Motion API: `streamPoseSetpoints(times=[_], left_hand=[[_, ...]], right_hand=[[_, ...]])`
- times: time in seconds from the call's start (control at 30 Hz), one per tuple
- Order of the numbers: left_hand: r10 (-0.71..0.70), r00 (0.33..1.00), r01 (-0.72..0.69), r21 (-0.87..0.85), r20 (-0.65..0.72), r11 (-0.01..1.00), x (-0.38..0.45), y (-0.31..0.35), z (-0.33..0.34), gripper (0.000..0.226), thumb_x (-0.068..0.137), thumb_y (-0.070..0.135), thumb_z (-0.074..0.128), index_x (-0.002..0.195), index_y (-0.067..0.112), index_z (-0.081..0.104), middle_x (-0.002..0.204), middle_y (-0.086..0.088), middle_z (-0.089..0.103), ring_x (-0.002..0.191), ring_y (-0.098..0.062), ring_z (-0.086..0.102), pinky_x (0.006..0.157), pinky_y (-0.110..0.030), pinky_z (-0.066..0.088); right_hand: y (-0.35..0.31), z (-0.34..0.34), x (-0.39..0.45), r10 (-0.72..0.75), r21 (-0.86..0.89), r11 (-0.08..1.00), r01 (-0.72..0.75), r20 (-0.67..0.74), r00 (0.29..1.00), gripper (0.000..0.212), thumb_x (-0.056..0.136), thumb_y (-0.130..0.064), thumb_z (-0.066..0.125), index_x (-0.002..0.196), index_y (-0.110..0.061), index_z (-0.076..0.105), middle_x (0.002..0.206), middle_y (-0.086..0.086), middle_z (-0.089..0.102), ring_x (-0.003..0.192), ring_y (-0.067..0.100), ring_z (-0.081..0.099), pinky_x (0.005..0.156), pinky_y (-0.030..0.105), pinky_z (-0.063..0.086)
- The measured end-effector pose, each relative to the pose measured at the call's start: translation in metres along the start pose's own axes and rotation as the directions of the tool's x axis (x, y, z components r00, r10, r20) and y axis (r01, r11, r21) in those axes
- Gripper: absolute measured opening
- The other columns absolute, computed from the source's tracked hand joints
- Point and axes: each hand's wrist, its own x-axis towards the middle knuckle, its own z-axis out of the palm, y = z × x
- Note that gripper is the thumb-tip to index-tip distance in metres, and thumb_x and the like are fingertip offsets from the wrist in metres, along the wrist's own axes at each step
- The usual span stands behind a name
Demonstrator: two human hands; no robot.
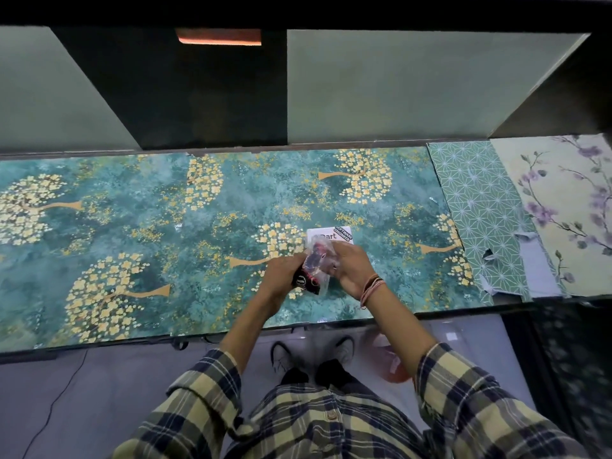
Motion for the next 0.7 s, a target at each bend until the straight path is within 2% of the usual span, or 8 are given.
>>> streamPoseSetpoints(times=[0.07, 0.13, 0.23, 0.33, 0.4, 0.47, 0.57, 0.7], left_hand=[[-0.057, 0.99, 0.074, -0.137, 0.126, 0.988, -0.002, -0.002, 0.007, 0.033, 0.103, 0.027, 0.059, 0.083, 0.01, 0.079, 0.076, -0.015, 0.073, 0.061, -0.023, 0.068, 0.072, -0.04, 0.054], [-0.143, 0.949, 0.198, -0.177, 0.283, 0.964, -0.002, -0.008, 0.009, 0.029, 0.103, 0.029, 0.058, 0.102, 0.01, 0.079, 0.093, -0.011, 0.076, 0.071, -0.019, 0.07, 0.073, -0.036, 0.057], [-0.252, 0.894, 0.335, -0.179, 0.371, 0.925, -0.002, -0.018, 0.016, 0.026, 0.097, 0.021, 0.062, 0.098, 0.004, 0.082, 0.098, -0.012, 0.074, 0.08, -0.019, 0.068, 0.074, -0.032, 0.054], [-0.237, 0.921, 0.303, -0.184, 0.31, 0.935, -0.008, -0.019, 0.035, 0.022, 0.098, -0.004, 0.051, 0.097, -0.01, 0.072, 0.081, -0.014, 0.077, 0.06, -0.02, 0.071, 0.06, -0.033, 0.062], [-0.197, 0.954, 0.241, -0.188, 0.226, 0.952, -0.012, -0.021, 0.051, 0.02, 0.093, -0.01, 0.054, 0.104, -0.016, 0.069, 0.091, -0.019, 0.077, 0.056, -0.02, 0.069, 0.052, -0.032, 0.059], [-0.162, 0.979, 0.185, -0.203, 0.126, 0.962, -0.014, -0.03, 0.066, 0.028, 0.09, -0.012, 0.057, 0.116, -0.019, 0.065, 0.103, -0.024, 0.072, 0.057, -0.021, 0.069, 0.048, -0.03, 0.056], [-0.152, 0.988, 0.145, -0.201, -0.017, 0.969, -0.019, -0.049, 0.095, 0.033, 0.091, -0.016, 0.052, 0.122, -0.017, 0.063, 0.097, -0.022, 0.072, 0.054, -0.018, 0.069, 0.046, -0.028, 0.056], [-0.18, 0.982, 0.171, -0.132, -0.063, 0.976, -0.04, -0.087, 0.139, 0.021, 0.097, -0.011, 0.053, 0.099, -0.007, 0.074, 0.08, -0.018, 0.075, 0.052, -0.015, 0.07, 0.052, -0.027, 0.059]], right_hand=[[0.002, -0.013, -0.007, -0.026, 0.028, 0.999, 0.025, 0.035, 0.999, 0.026, 0.099, 0.0, 0.057, 0.117, 0.019, 0.062, 0.104, 0.025, 0.068, 0.072, 0.024, 0.063, 0.055, 0.028, 0.06], [0.005, -0.028, -0.013, -0.056, 0.011, 0.998, 0.056, 0.034, 0.998, 0.015, 0.097, 0.004, 0.059, 0.107, 0.011, 0.067, 0.102, 0.022, 0.07, 0.081, 0.027, 0.067, 0.065, 0.033, 0.063], [0.014, -0.051, -0.021, -0.171, -0.19, 0.969, 0.16, -0.043, 0.984, 0.021, 0.091, 0.018, 0.057, 0.088, 0.001, 0.068, 0.087, 0.014, 0.066, 0.077, 0.022, 0.063, 0.062, 0.028, 0.061], [0.027, -0.071, -0.028, -0.312, -0.413, 0.876, 0.249, -0.093, 0.945, 0.018, 0.084, 0.02, 0.061, 0.087, 0.007, 0.072, 0.076, 0.009, 0.068, 0.066, 0.005, 0.065, 0.068, 0.026, 0.058], [0.033, -0.087, -0.037, -0.37, -0.48, 0.825, 0.298, -0.061, 0.927, 0.009, 0.084, 0.014, 0.066, 0.088, 0.011, 0.073, 0.075, 0.008, 0.069, 0.063, 0.003, 0.062, 0.066, 0.022, 0.054], [0.039, -0.105, -0.049, -0.36, -0.456, 0.832, 0.317, -0.007, 0.933, 0.009, 0.087, 0.007, 0.068, 0.091, 0.005, 0.075, 0.073, 0.005, 0.069, 0.062, 0.005, 0.06, 0.065, 0.023, 0.054], [0.054, -0.133, -0.069, -0.243, -0.332, 0.91, 0.248, 0.058, 0.968, 0.016, 0.097, -0.005, 0.062, 0.098, 0.003, 0.076, 0.077, 0.009, 0.066, 0.068, 0.016, 0.06, 0.062, 0.028, 0.056], [0.078, -0.177, -0.093, -0.24, -0.348, 0.902, 0.257, 0.091, 0.966, 0.046, 0.092, -0.035, 0.072, 0.082, 0.009, 0.074, 0.077, 0.019, 0.07, 0.074, 0.023, 0.062, 0.073, 0.042, 0.057]])
